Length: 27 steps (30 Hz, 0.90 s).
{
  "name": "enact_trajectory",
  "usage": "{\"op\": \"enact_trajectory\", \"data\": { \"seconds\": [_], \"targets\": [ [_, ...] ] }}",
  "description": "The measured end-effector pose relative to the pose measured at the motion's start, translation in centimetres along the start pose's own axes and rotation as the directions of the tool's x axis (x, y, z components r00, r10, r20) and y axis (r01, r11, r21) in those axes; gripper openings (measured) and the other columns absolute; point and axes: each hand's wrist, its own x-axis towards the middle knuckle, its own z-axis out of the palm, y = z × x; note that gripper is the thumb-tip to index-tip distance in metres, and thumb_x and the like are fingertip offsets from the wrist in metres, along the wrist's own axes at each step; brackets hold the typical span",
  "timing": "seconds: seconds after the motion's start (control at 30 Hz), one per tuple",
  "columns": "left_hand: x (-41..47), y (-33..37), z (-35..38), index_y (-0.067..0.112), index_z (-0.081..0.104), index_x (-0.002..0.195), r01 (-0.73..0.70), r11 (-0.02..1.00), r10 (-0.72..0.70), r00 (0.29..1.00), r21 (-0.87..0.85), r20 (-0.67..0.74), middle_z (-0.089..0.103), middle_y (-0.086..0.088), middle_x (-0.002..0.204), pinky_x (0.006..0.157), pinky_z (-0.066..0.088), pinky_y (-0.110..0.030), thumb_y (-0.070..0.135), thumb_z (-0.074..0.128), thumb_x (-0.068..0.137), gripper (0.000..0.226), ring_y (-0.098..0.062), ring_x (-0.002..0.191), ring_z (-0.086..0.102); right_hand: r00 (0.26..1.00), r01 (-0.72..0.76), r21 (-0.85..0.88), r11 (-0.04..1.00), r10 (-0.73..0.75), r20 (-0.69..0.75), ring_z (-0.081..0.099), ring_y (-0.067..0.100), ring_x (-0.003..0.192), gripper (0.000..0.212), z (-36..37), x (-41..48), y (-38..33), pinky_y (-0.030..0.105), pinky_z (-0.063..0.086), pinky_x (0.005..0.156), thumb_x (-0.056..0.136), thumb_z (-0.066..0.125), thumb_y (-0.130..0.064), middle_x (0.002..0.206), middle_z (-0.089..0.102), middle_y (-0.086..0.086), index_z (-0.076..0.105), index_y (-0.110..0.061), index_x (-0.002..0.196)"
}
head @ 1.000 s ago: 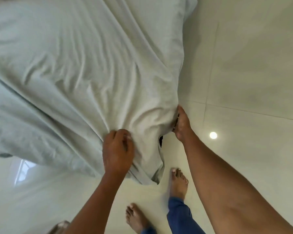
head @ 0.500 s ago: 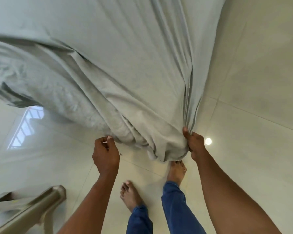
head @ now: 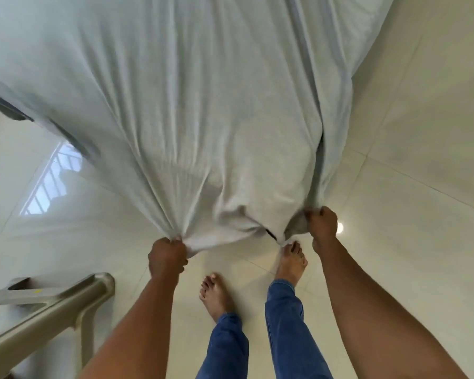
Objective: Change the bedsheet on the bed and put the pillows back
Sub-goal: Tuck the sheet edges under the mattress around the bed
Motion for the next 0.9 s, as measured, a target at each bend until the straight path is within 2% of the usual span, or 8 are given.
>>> {"op": "enact_trajectory", "data": {
  "seconds": [0.13,0.27,0.33,0.4,0.53,0.67,0.77,0.9],
  "targets": [
    [2.4,-0.5,-0.4,0.005,0.071,0.095,0.101,0.994,-0.096,0.988,-0.035,0.12,0.072,-0.017,0.081,0.071,0.063,-0.052,0.027,0.065,0.092,0.023,-0.031,0.064,0.071,0.998,-0.016,0.177,0.984,0.026,-0.058,0.057,0.021,0.108,0.048,2.3,-3.4,-2.3,0.034,0.045,0.091,0.097,0.061,-0.023,0.123,0.058,0.001,0.048,-0.015,0.143],
    [2.2,1.8,-0.6,0.014,0.059,0.129,-0.003,0.957,0.022,0.998,-0.289,0.06,0.067,-0.016,0.114,0.072,0.064,-0.046,0.019,0.065,0.089,0.041,-0.029,0.076,0.071,0.982,0.128,0.193,0.973,-0.098,-0.159,0.061,0.016,0.105,0.035,3.3,-8.4,-1.3,0.022,0.047,0.084,0.092,0.055,-0.003,0.111,0.063,-0.005,0.058,-0.018,0.123],
    [0.9,3.4,-0.5,0.023,0.049,0.139,-0.121,0.923,0.175,0.977,-0.366,0.118,0.066,-0.008,0.111,0.074,0.063,-0.044,0.017,0.07,0.088,0.055,-0.024,0.084,0.07,0.979,0.204,0.111,0.973,-0.206,0.004,0.063,0.007,0.096,0.037,4.3,-10.3,-0.4,0.011,0.045,0.071,0.089,0.065,-0.007,0.105,0.062,-0.014,0.055,-0.024,0.12],
    [-0.1,4.6,-0.2,0.027,0.048,0.139,-0.227,0.912,0.303,0.934,-0.343,0.189,0.067,-0.002,0.107,0.076,0.063,-0.044,0.019,0.074,0.085,0.06,-0.022,0.092,0.07,0.944,0.322,-0.039,0.946,-0.317,0.091,0.061,0.0,0.089,0.043,5.1,-11.0,0.2,0.013,0.046,0.069,0.084,0.074,-0.018,0.105,0.061,-0.016,0.054,-0.026,0.121],
    [-1.6,5.2,-0.3,0.024,0.055,0.129,-0.342,0.913,0.386,0.902,-0.223,0.194,0.071,0.0,0.083,0.081,0.061,-0.047,0.021,0.068,0.086,0.045,-0.023,0.082,0.071,0.903,0.389,-0.314,0.866,-0.426,-0.058,0.066,0.025,0.078,0.018,4.9,-9.8,1.1,0.033,0.05,0.065,0.089,0.075,-0.023,0.084,0.066,-0.001,0.058,-0.019,0.087],
    [-2.5,4.0,-1.5,0.018,0.055,0.132,-0.416,0.907,0.421,0.898,-0.064,0.127,0.07,-0.001,0.078,0.079,0.057,-0.038,0.016,0.057,0.092,0.04,-0.02,0.076,0.069,0.951,0.217,-0.529,0.82,-0.3,-0.076,0.058,0.027,0.072,0.013,3.8,-10.0,1.7,0.031,0.04,0.062,0.097,0.068,-0.023,0.088,0.069,0.01,0.062,-0.012,0.092],
    [-2.6,3.7,-3.0,0.016,0.057,0.132,-0.462,0.887,0.462,0.886,0.008,0.036,0.069,-0.001,0.09,0.077,0.047,-0.029,0.012,0.055,0.093,0.039,-0.021,0.088,0.066,0.98,0.151,-0.455,0.877,-0.193,-0.047,0.065,0.031,0.084,0.009,4.2,-9.0,-1.0,0.03,0.043,0.065,0.093,0.068,-0.018,0.098,0.072,0.013,0.069,-0.009,0.096],
    [-3.5,5.2,-4.3,0.018,0.057,0.129,-0.628,0.774,0.632,0.774,0.082,-0.04,0.065,-0.005,0.115,0.08,0.043,-0.027,0.011,0.056,0.093,0.037,-0.023,0.102,0.064,0.99,0.117,-0.32,0.94,-0.136,-0.038,0.066,0.032,0.104,0.043,3.2,-9.1,-3.1,0.033,0.049,0.075,0.087,0.071,-0.012,0.118,0.068,0.013,0.059,-0.01,0.128]
  ]
}}
